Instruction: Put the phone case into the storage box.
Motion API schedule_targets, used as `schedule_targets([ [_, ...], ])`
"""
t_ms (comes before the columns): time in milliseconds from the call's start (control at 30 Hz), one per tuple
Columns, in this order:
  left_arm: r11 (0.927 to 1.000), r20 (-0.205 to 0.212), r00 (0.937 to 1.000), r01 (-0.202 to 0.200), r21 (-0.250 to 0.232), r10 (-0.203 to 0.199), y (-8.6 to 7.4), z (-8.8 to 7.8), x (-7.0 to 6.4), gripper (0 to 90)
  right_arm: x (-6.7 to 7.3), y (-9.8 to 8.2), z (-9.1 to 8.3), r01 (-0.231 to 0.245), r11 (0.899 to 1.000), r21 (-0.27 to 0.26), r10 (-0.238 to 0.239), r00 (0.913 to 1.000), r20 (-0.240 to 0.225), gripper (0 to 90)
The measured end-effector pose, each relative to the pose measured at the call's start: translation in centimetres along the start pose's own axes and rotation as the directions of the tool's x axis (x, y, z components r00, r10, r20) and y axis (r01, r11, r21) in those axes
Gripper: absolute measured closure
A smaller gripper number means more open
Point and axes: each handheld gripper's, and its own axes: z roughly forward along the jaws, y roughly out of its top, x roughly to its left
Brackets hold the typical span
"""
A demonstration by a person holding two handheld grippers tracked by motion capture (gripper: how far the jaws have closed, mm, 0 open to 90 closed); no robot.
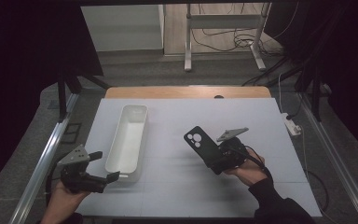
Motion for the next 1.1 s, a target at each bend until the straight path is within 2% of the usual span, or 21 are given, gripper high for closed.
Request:
schedule_targets([
  [233,0.9996,0.047,0.9985,-0.028,-0.009,0.028,1.6,1.2,0.1,0.0,0.5,-0.4,-1.0,0.010,1.000,-0.030,-0.011,0.9996,-0.025,14.7],
  [400,0.9988,0.086,0.9952,-0.046,-0.019,0.048,2.8,2.3,-0.1,0.0,0.5,-0.8,-1.7,0.005,0.999,-0.054,-0.007,0.9988,-0.048,14.7],
  [700,0.9962,0.112,0.9899,-0.085,-0.017,0.087,4.1,3.3,-0.3,0.0,0.8,-1.1,-2.6,0.017,0.997,-0.081,-0.023,0.9974,-0.068,14.7],
  [900,0.9934,0.135,0.9842,-0.114,-0.015,0.115,5.0,4.1,-0.3,0.0,1.1,-1.4,-3.1,0.025,0.995,-0.092,-0.032,0.9963,-0.080,14.6],
  [1000,0.9930,0.156,0.9807,-0.116,-0.020,0.118,5.3,4.5,-0.3,0.0,1.2,-1.5,-3.4,0.026,0.995,-0.097,-0.035,0.9954,-0.090,14.6],
  [1100,0.9920,0.160,0.9790,-0.125,-0.018,0.126,5.6,4.9,-0.3,0.0,1.2,-1.6,-3.7,0.029,0.994,-0.105,-0.039,0.9947,-0.095,14.6],
])
